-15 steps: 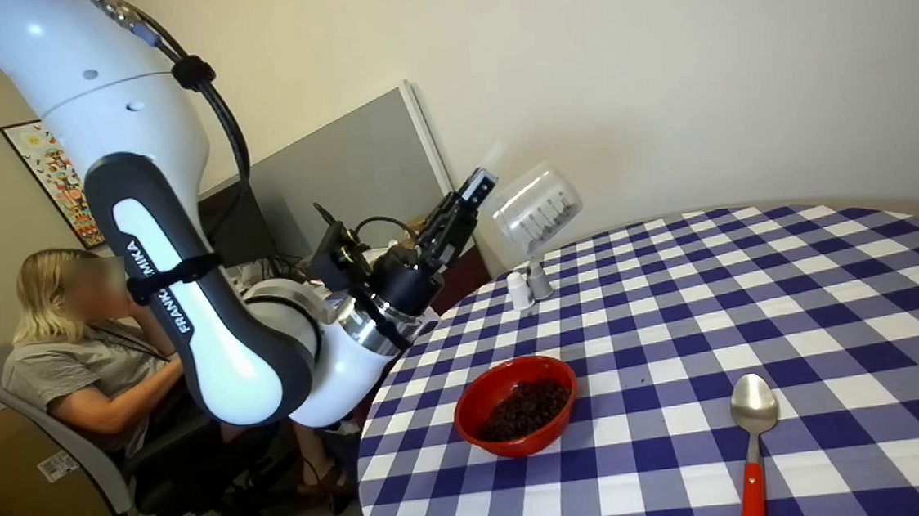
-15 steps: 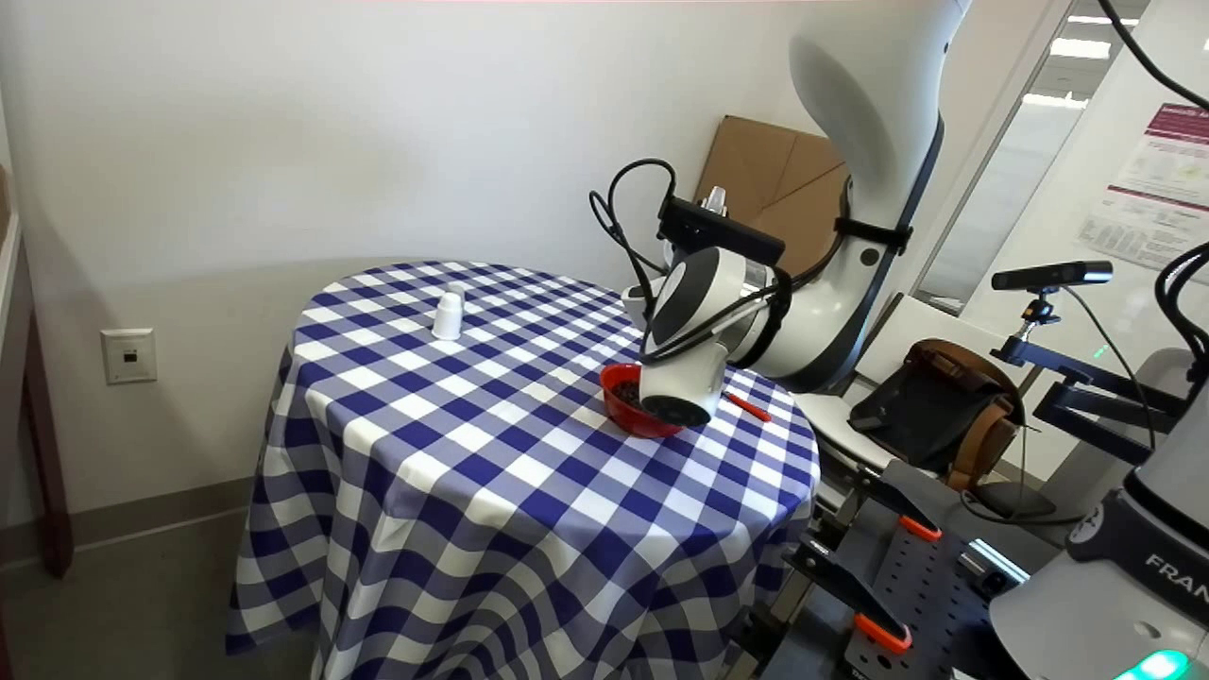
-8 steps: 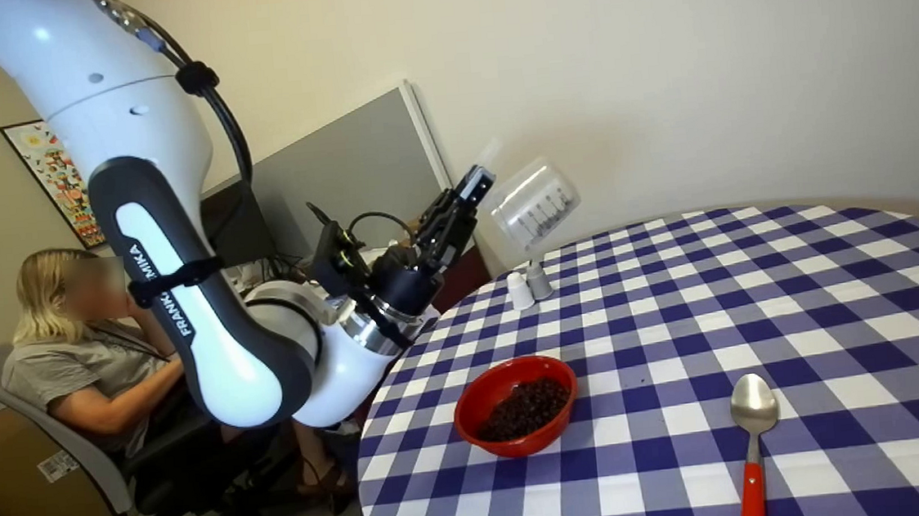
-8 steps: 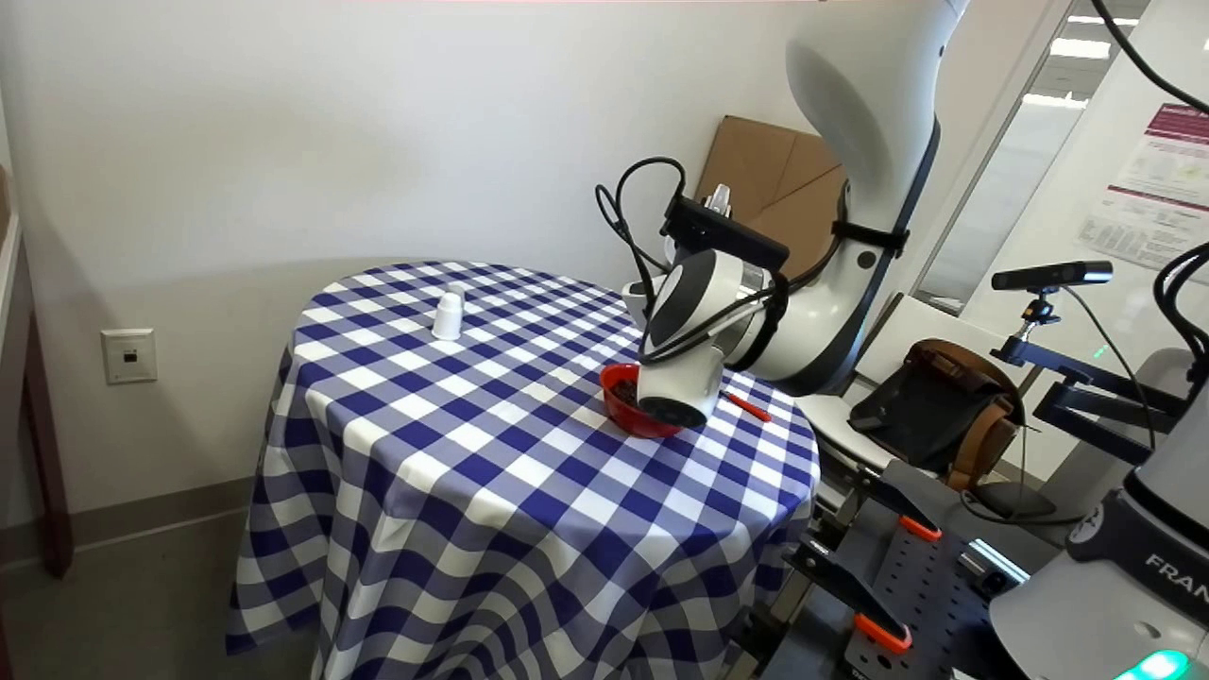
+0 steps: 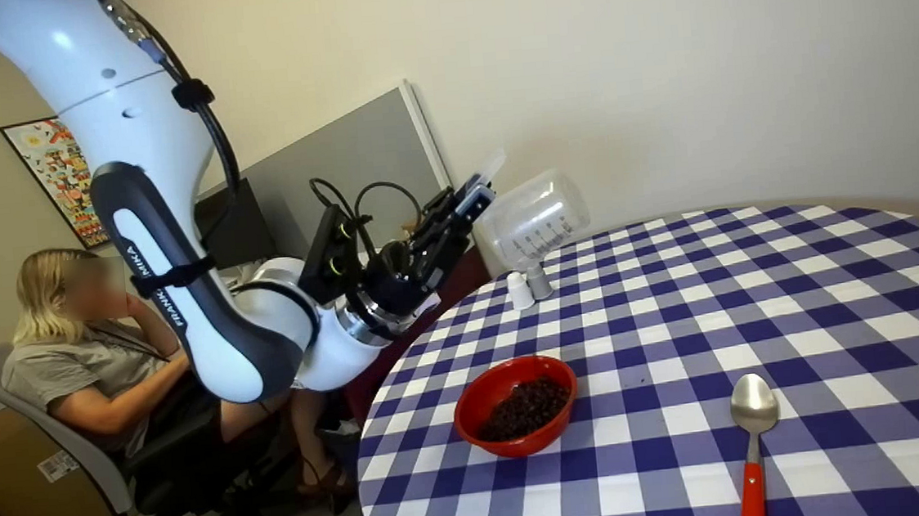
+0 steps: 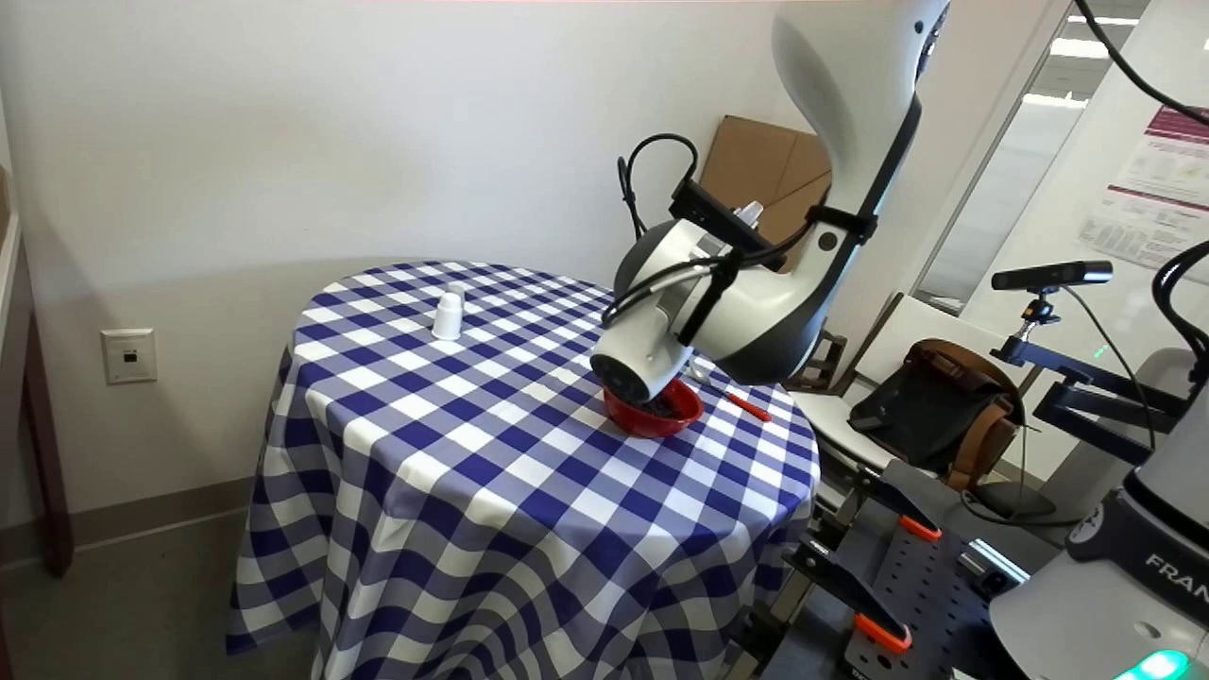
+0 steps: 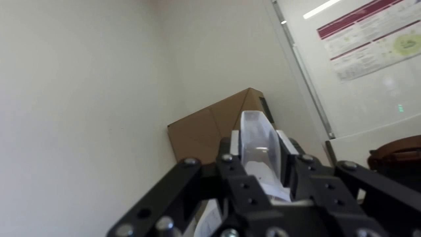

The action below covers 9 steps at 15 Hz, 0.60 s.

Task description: Pour the contents of the jug into the red bowl

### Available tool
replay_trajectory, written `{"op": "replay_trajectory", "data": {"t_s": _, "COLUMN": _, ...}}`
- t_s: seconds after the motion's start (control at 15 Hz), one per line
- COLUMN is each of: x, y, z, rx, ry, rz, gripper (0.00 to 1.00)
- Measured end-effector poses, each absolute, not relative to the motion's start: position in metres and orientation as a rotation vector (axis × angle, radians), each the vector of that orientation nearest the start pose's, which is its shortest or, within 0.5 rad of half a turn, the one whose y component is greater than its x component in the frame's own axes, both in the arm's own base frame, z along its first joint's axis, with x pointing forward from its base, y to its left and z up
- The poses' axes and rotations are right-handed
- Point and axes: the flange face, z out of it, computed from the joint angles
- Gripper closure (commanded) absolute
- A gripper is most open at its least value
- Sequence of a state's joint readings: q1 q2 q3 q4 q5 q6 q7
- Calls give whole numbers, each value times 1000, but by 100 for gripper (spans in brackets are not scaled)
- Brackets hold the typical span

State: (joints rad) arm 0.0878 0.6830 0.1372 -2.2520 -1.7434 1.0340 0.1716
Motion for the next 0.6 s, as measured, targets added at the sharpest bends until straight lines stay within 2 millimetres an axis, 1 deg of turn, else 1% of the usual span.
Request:
{"op": "replay_trajectory", "data": {"t_s": 0.27, "x": 473, "y": -19, "z": 150, "rx": 1056, "ry": 645, "rz": -918, "gripper": 91}}
{"op": "replay_trajectory", "data": {"t_s": 0.6, "x": 496, "y": 6, "z": 164, "rx": 1311, "ry": 558, "rz": -994, "gripper": 91}}
